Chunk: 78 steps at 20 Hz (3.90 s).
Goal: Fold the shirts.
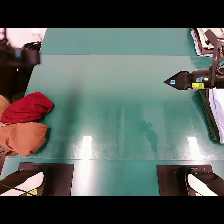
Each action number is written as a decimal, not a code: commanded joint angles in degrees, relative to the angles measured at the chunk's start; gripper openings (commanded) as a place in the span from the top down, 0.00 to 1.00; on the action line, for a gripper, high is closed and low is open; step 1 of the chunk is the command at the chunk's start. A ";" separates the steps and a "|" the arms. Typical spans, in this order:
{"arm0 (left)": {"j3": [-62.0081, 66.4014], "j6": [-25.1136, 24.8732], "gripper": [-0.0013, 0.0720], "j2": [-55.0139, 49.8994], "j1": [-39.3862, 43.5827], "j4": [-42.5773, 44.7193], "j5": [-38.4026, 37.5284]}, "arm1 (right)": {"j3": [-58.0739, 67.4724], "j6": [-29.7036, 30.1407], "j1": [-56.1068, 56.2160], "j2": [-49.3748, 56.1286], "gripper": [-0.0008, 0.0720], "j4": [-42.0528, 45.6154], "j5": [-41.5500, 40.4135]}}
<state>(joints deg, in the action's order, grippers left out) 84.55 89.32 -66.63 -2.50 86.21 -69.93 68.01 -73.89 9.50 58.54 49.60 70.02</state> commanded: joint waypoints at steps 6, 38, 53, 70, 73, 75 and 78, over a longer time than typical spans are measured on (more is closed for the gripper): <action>-26.75 0.31 0.01 1.86 -18.60 3.37 5.84 | -0.02 -0.02 0.04 0.02 0.97 -0.02 -1.38; 18.34 -2.16 0.95 0.68 38.80 -11.41 4.28 | 27.65 -0.02 -11.74 0.00 0.97 -0.09 -6.60; 17.81 -3.80 0.26 -15.63 27.21 -10.36 -7.21 | 27.65 -0.02 -11.74 0.02 0.97 -0.07 -4.20; -24.39 -18.45 0.27 -21.03 12.94 -41.72 20.57 | 27.65 -0.02 -11.74 0.07 0.97 -0.07 -3.39; -23.10 -18.34 0.93 -21.03 13.00 -41.64 19.78 | 27.34 -0.07 -11.76 0.22 0.97 1.62 1.64; -19.74 -18.23 0.95 -20.52 11.85 -41.29 16.52 | 23.21 -0.44 -11.74 -0.66 0.97 1.42 5.88; -13.68 -18.21 0.95 -16.79 10.56 -35.47 15.61 | 8.24 -3.10 -11.74 -3.96 0.97 3.56 9.07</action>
<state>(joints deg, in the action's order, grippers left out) 66.59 71.42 -85.65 9.04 47.09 -53.01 86.11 -74.94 -2.22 56.71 51.07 74.87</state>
